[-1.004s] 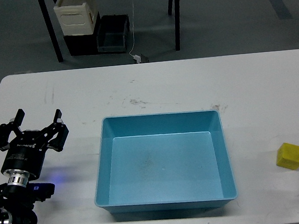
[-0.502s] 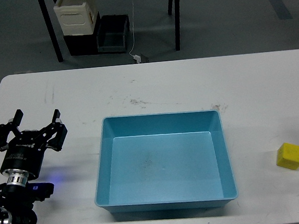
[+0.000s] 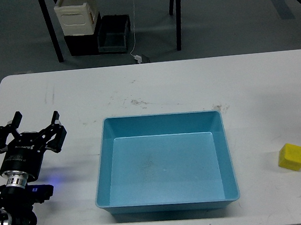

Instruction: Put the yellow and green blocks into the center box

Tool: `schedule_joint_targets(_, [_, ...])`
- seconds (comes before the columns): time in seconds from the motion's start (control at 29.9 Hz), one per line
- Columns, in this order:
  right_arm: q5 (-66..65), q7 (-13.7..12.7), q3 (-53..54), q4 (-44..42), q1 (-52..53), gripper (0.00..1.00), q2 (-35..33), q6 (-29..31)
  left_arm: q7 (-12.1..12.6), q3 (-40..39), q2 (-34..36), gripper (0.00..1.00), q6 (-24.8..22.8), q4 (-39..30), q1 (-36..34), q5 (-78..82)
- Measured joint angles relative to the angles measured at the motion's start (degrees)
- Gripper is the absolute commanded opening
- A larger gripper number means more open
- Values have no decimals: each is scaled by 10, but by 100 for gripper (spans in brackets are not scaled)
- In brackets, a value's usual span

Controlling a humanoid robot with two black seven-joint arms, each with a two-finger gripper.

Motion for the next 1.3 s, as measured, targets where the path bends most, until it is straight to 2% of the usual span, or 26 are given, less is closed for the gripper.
schedule_joint_targets(0.03, [-13,30,-41,-8,26,100,-17,1,0,0,0,100,0,0,0,0])
schedule_joint_targets(0.07, [-24,48,-83,-13,52,100,-34,3,0,0,0,100,0,0,0,0])
schedule_joint_targets(0.13, [-40,62,-168,-14,103,100,-70,10,0,0,0,100,0,1,0,0])
schedule_joint_targets(0.3, [-78,68,-369,8,246,99,-137,69,0,-1,0,100,-1,4,-1,0])
schedule_joint_targets(0.47, [-182,68,-497,66,342,99,-178,111,0,-1,0,100,-1,10,-2,0])
schedule_joint_targets(0.64, [-342,68,-544,151,353,100,-223,117,0,-1,-1,100,-2,11,-3,0])
schedule_joint_targets(0.77, [-437,68,-599,183,348,100,-240,118,0,-1,-1,100,-2,14,-3,0])
schedule_joint_targets(1.07, [-519,68,-724,185,343,100,-241,119,1,0,-11,100,-2,17,-3,0])
schedule_joint_targets(1.3, [-526,68,-754,182,310,100,-236,119,1,0,-13,100,-1,17,-4,0])
